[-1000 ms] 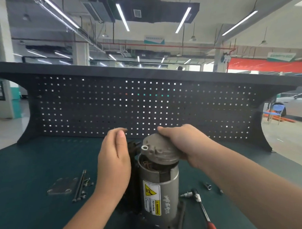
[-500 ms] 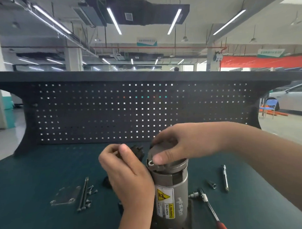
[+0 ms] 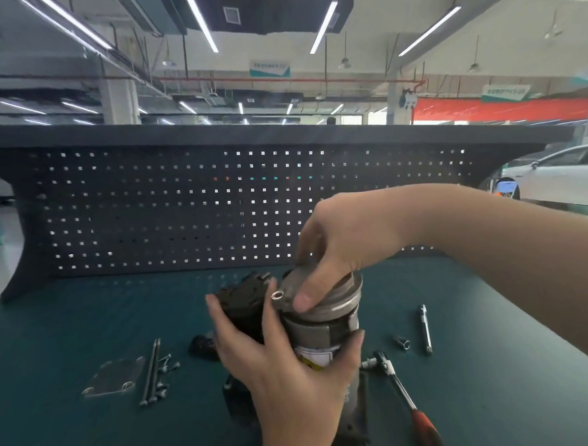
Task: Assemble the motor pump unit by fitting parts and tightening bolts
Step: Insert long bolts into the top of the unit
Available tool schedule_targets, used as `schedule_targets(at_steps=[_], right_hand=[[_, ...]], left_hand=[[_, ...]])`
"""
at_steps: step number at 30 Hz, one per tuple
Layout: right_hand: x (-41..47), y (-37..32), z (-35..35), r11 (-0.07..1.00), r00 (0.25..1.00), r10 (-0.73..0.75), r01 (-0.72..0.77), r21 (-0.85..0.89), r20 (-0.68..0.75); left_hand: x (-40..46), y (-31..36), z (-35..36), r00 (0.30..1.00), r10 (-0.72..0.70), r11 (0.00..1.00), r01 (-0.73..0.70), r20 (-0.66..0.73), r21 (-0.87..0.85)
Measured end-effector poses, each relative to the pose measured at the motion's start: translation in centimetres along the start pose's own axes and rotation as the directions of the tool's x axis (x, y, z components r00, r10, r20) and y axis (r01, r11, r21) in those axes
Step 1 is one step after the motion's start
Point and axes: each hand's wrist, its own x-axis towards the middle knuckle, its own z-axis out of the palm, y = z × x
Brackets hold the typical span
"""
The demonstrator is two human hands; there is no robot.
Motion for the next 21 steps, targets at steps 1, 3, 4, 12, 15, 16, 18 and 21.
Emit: schedule_targets(at_steps=[1, 3, 4, 12, 15, 16, 18, 21], right_hand=[[-0.1, -0.1, 0.2, 1.000, 1.000, 0.018, -0.018, -0.019, -0.019], [-0.4, -0.4, 0.7, 0.996, 0.999, 0.027, -0.030, -0.081, -0.032], [-0.5, -0.6, 0.7, 0.993, 0.999, 0.029, -0.033, -0.113, -0.035], [-0.8, -1.9, 2.1, 0.921, 0.971, 0.234, -0.240, -0.305, -0.058], [-0.3, -2.6, 2.7, 0.916, 0.972, 0.226, -0.234, -0.327, -0.062], [-0.2, -2.8, 2.7, 0.919, 0.968, 0.246, -0.246, -0.308, -0.040], [0.3, -2.9, 2.5, 0.923, 0.941, 0.337, -0.327, -0.204, 0.017], [1.0, -2.9, 2.2, 0.923, 0.922, 0.381, -0.376, -0.082, 0.068]], left_hand=[[-0.1, -0.1, 0.1, 1.000, -0.002, 1.000, 0.002, -0.002, 0.000], [-0.1, -0.2, 0.2, 1.000, -0.014, 1.000, 0.014, -0.015, -0.018], [-0.2, -0.1, 0.3, 0.999, -0.024, 0.999, 0.023, -0.028, -0.038], [-0.3, 0.1, 0.1, 0.997, 0.052, 0.997, -0.055, -0.050, -0.059], [-0.2, 0.4, -0.2, 0.999, 0.019, 0.996, -0.022, -0.027, -0.085], [-0.1, 0.6, -0.2, 1.000, 0.009, 0.995, -0.012, -0.024, -0.097], [0.0, 0.9, -0.4, 1.000, -0.018, 0.993, 0.016, -0.015, -0.116], [0.2, 1.1, -0.5, 0.996, -0.088, 0.975, 0.086, 0.001, -0.207]])
